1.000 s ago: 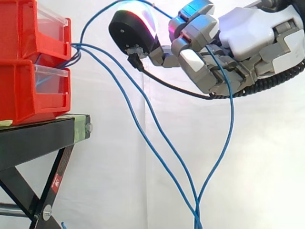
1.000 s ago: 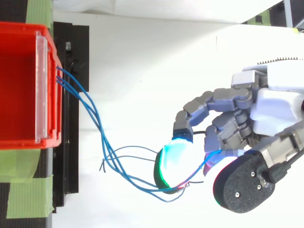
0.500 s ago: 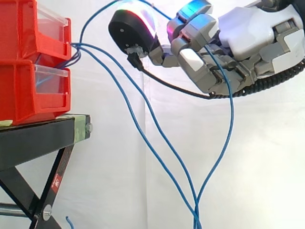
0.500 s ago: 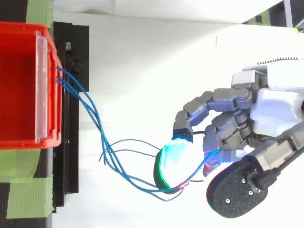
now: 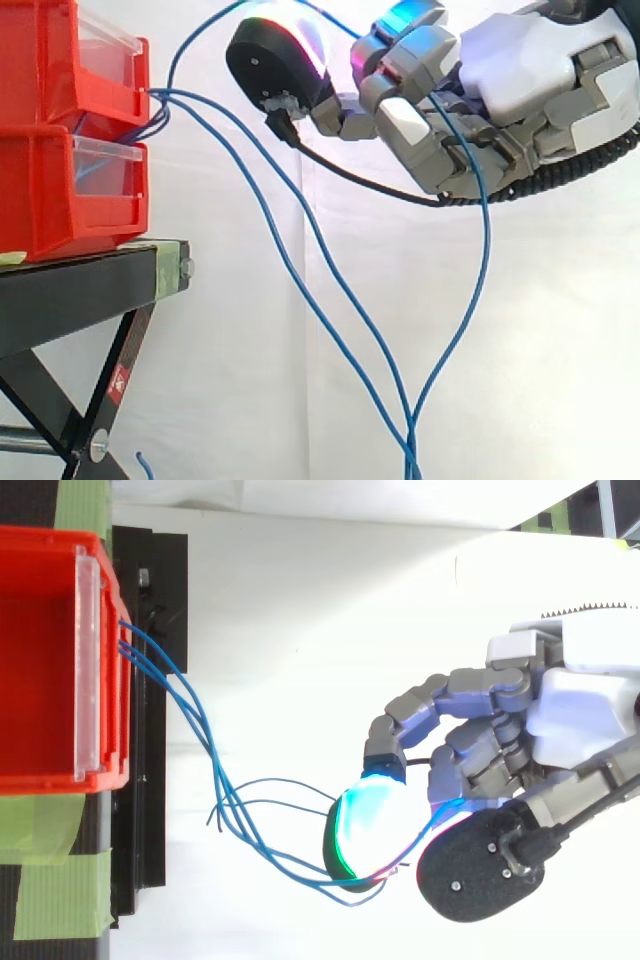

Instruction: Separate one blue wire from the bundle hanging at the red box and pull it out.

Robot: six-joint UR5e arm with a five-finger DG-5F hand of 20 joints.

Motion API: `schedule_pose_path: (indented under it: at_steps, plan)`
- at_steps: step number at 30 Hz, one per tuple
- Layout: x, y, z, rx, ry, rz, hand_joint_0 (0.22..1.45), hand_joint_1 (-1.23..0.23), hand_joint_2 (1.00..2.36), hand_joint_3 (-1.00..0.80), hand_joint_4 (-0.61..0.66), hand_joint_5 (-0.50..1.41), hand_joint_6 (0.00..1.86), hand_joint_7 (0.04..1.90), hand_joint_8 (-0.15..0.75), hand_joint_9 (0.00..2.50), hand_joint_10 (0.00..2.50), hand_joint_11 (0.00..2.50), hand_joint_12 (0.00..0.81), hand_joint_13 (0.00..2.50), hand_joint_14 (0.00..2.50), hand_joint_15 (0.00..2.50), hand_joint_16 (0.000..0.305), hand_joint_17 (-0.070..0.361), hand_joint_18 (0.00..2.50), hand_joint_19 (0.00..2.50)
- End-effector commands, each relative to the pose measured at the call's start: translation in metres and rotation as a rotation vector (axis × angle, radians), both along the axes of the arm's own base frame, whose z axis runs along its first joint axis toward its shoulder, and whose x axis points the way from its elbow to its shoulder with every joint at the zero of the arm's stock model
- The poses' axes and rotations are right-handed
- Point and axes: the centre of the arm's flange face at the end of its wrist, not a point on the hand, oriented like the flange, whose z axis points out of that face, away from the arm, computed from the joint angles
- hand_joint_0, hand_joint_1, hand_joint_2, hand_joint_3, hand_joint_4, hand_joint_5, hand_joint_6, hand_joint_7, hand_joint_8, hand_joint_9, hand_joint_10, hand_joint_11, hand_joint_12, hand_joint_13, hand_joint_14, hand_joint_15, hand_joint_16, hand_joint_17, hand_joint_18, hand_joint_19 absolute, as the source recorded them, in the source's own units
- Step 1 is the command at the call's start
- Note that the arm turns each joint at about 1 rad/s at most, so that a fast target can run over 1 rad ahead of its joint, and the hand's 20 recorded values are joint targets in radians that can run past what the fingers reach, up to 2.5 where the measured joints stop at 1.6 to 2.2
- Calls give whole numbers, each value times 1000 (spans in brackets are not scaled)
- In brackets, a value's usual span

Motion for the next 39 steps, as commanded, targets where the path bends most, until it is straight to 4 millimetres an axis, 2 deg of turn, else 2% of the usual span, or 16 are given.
schedule_pose_path:
  at_steps: [1,6,11,12,14,15,16,18,19,24,32,36,37,39]
  plan:
    - [0,1,-1,0,1,1,712,-918,1020,-215,140,-221,944,871,291,775,982,1468,381,805,704,1601,49,110,852,732]
    - [0,1,0,1,-2,1,677,-852,1020,-109,143,-221,950,950,293,824,986,1465,390,831,745,1555,48,109,866,774]
    - [0,1,0,1,-2,1,662,-793,1009,-36,158,-215,958,938,328,860,1155,1337,430,835,933,1401,54,121,923,781]
    - [0,1,0,1,-2,1,640,-755,1075,-46,170,-210,962,917,354,867,1283,1241,456,833,1074,1284,58,132,963,764]
    - [0,1,0,1,-2,2,559,-653,1381,-123,183,-207,964,912,377,877,1366,1177,484,832,1174,1218,62,140,993,765]
    - [1,1,-1,0,0,1,534,-608,1478,-150,186,-206,964,900,386,881,1384,1170,494,835,1205,1178,63,143,1002,759]
    - [1,1,-1,-1,0,1,497,-505,1628,-192,186,-204,965,892,397,888,1395,1165,506,828,1257,1149,66,148,1006,771]
    - [0,1,0,-1,-2,1,474,-386,1712,-222,182,-199,960,877,406,909,1342,1198,511,822,1274,1144,67,151,1008,777]
    - [0,1,0,-1,-2,1,451,-312,1816,-269,168,-193,955,872,414,931,1279,1211,526,817,1315,1103,69,155,1013,778]
    - [1,1,-1,-1,0,3,424,-143,1881,-308,118,-179,936,899,413,989,1083,1344,541,812,1314,1103,72,162,1010,790]
    - [0,1,0,1,-2,2,441,-145,1737,-314,87,-162,913,946,400,1035,951,1397,529,817,1275,1119,72,161,1000,799]
    - [0,1,0,1,-2,2,462,-178,1609,-300,89,-159,909,940,397,1042,921,1427,527,823,1260,1133,71,159,995,794]
    - [0,1,0,1,-2,2,481,-204,1476,-278,95,-158,905,954,387,1043,903,1445,519,823,1246,1155,70,158,990,805]
    - [0,1,0,1,-2,2,499,-227,1342,-267,90,-155,900,974,392,1048,887,1444,516,823,1235,1166,70,157,988,807]
